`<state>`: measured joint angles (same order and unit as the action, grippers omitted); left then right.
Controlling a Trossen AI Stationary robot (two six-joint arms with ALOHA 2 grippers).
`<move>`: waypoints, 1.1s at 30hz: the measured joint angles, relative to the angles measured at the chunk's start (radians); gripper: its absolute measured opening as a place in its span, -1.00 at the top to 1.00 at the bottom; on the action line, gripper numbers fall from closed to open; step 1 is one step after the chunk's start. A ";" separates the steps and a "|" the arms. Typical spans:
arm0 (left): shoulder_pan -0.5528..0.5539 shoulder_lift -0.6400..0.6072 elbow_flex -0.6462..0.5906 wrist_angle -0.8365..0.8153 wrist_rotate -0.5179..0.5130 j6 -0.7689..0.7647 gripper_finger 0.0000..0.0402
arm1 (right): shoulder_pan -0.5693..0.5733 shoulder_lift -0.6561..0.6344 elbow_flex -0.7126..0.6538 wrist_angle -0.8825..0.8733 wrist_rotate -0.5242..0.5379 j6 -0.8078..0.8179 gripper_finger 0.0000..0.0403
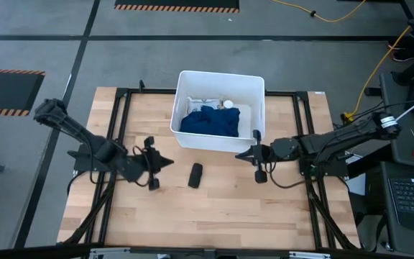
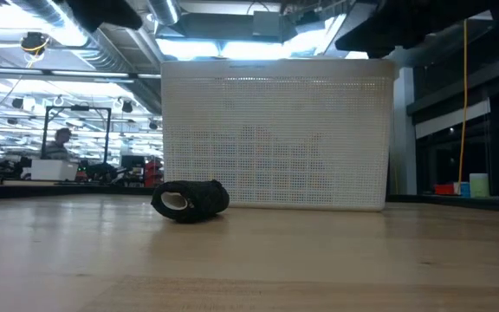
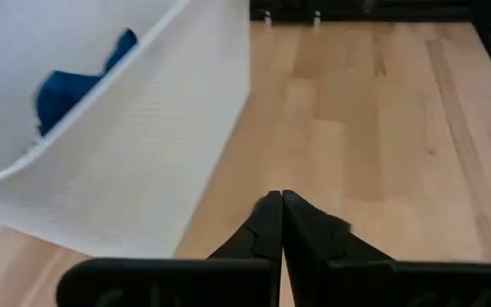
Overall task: Pick & place medical supplies in basket/bin
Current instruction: Put the black bandage into the white bin
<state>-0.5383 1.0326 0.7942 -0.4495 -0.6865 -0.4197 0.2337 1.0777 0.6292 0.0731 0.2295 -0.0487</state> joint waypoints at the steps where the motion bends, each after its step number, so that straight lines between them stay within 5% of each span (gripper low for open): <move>1: -0.010 0.032 0.031 -0.025 -0.004 -0.025 0.99 | 0.003 0.012 0.000 0.003 0.007 -0.003 0.97; 11: -0.003 0.282 0.326 -0.337 0.019 -0.314 0.97 | 0.035 0.083 0.005 0.017 0.060 -0.040 0.96; 18: 0.006 0.320 0.371 -0.357 0.032 -0.358 0.82 | 0.034 0.084 0.003 0.008 0.054 -0.078 0.96; 33: 0.002 0.330 0.371 -0.371 0.133 -0.434 -0.04 | 0.034 0.086 0.002 0.006 0.050 -0.061 0.96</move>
<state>-0.5365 1.3624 1.1656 -0.8207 -0.5536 -0.8541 0.2676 1.1633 0.6312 0.0787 0.2791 -0.1101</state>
